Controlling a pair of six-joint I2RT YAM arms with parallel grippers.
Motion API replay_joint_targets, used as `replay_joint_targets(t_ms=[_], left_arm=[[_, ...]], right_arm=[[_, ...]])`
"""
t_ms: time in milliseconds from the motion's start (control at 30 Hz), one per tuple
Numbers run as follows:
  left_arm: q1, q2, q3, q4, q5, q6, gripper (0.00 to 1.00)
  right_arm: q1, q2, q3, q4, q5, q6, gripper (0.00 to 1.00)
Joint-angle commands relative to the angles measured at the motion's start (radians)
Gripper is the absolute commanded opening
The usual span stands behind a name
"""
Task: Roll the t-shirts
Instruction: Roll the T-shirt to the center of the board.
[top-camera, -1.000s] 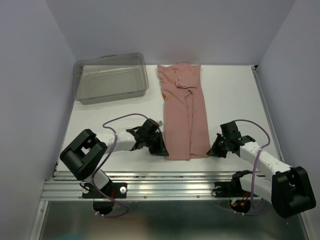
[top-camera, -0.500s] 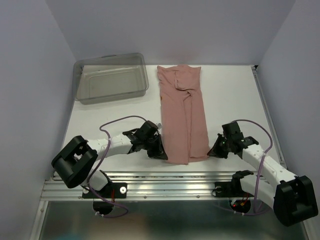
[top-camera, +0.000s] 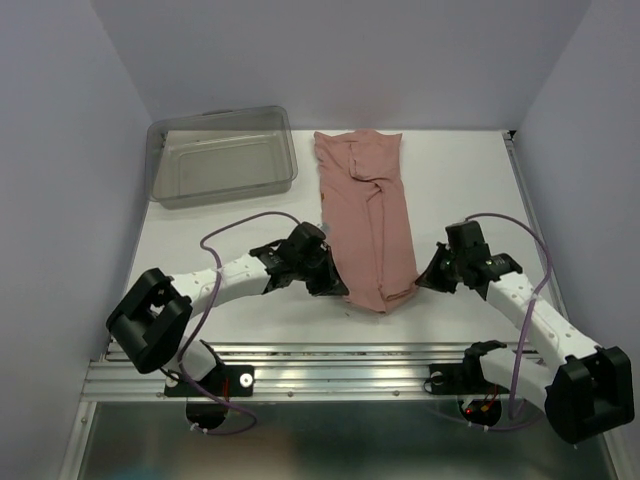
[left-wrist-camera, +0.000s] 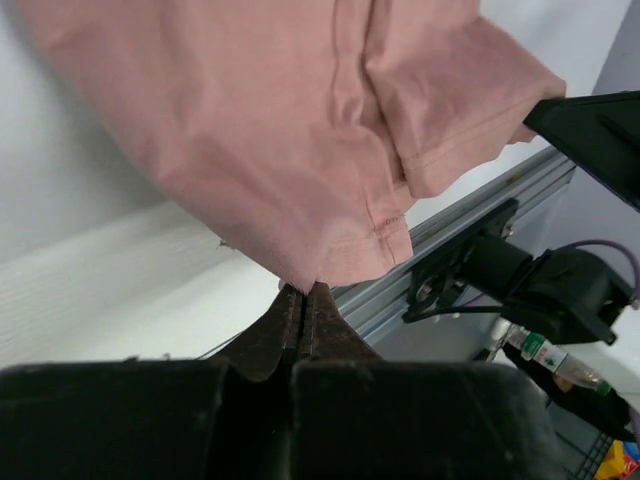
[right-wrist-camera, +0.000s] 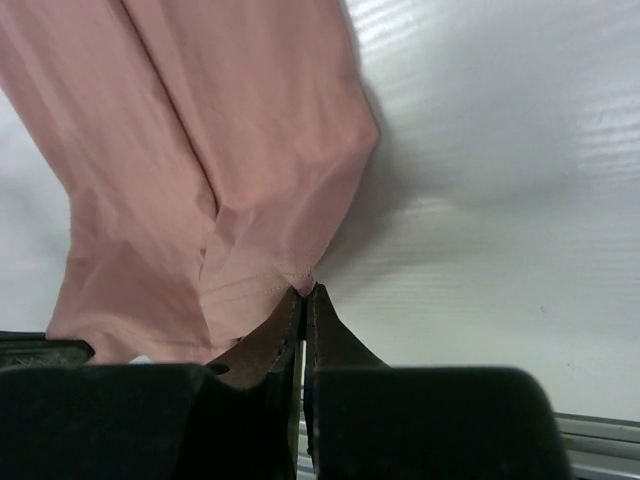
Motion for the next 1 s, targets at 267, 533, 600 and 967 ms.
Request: replay_joint_targets(t_ms=[267,533,600,967], left_arm=[[0.066,0.086,0.177,-0.002,-0.114,-0.074,0.0],[0.093,0.106,0.173,-0.008,-0.112,-0.083,0.0],[0.093,0.091,0.153,-0.005,-0.113,-0.098,0.0],[0.084,0.008,0.091,-0.094,-0.053,-0.028,0.0]], right_arm=[[0.008,0.156,0.209,0.111,0.191,-0.052,0.01],[0.008,0.226,0.227,0.14,0.177,-0.06,0.01],[0.008,0.217,0.21,0.136,0.168,-0.06,0.01],[0.008,0.108,0.137,0.058,0.074,-0.04,0.01]])
